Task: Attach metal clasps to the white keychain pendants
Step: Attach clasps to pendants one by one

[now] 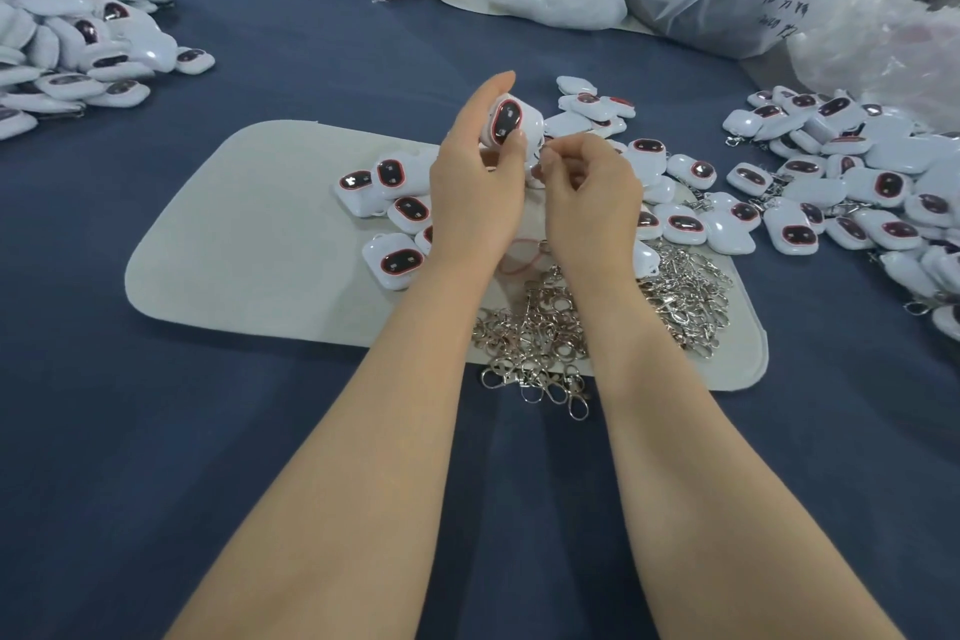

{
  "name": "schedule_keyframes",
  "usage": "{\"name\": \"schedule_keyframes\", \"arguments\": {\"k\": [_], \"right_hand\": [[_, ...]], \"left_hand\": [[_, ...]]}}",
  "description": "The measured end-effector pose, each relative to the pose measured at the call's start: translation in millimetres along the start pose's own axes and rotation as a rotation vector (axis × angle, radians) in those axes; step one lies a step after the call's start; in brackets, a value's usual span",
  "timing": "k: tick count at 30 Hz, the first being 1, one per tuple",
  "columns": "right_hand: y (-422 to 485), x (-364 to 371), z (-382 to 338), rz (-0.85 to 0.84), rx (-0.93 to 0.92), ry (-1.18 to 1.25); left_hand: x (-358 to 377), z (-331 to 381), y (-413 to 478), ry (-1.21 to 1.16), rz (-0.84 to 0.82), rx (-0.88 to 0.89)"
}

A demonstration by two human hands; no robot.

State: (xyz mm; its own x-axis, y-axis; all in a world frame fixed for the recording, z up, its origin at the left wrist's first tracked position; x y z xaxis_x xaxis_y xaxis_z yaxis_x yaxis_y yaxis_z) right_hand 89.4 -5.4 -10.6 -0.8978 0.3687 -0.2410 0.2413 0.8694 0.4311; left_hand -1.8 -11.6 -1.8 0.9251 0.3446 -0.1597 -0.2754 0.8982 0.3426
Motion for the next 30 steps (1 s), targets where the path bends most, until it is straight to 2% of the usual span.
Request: {"name": "schedule_keyframes", "arguments": {"k": [6, 9, 12, 14, 16, 18, 20, 21, 23, 25, 27, 30], "right_hand": [[5.0, -0.2, -2.7, -0.083, 0.035, -0.062], [7.3, -3.2, -6.4, -0.153, 0.098, 0.013], [8.8, -6.1, -5.2, -0.116, 0.221, 0.136], [9.1, -6.9, -5.6, 0.0, 0.344, 0.375], [12.4, -14.2, -8.2, 0.21, 0.461, 0.821], [18.3, -28.8, -4.7, 0.395, 0.493, 1.264], [23.4, -37.3, 2.0, 0.425, 0.499, 1.367], [24.2, -37.1, 4.3, 0.371, 0.506, 1.233], [21.8, -31.0, 7.6, 0.304, 0.456, 0.633], [16.9, -23.8, 6.1, 0.201, 0.239, 0.073], [10.6, -14.7, 4.8, -0.023, 0.067, -0.235], [4.8, -4.7, 8.8, -0.297, -0.025, -0.501]], "left_hand": [[1.6, -3.8, -4.6, 0.204, -0.037, -0.029], [2.5, -3.2, -5.8, 0.188, -0.059, -0.054], [3.7, 0.7, -5.4, 0.109, -0.048, -0.09], [2.9, 2.5, -4.1, 0.071, 0.02, -0.102], [-0.2, 3.0, -2.9, 0.038, 0.121, -0.117], [-4.1, 2.5, -2.0, 0.007, 0.204, -0.124], [-5.6, 2.2, -2.0, 0.002, 0.231, -0.122], [-5.4, 2.4, -2.3, 0.007, 0.227, -0.12], [-4.3, 3.4, -2.7, 0.015, 0.21, -0.115], [-4.1, 2.9, -2.1, 0.02, 0.202, -0.124], [-4.3, 1.3, -0.9, 0.02, 0.195, -0.15], [-4.7, -0.2, 0.9, 0.021, 0.192, -0.181]]}}
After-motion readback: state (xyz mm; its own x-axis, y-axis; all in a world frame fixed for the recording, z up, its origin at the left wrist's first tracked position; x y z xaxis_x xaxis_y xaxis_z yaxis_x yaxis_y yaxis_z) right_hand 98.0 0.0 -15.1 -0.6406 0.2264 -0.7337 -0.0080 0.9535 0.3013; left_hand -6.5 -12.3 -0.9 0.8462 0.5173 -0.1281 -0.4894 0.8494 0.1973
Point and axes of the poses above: each hand's wrist, its own y-axis towards the middle knuckle, its own x-axis out of the palm, z = x × y, the point moved 1 cm from there along y, towards the middle knuckle, and after that the axes turned 10 degrees about y, right-handed, at the moved point
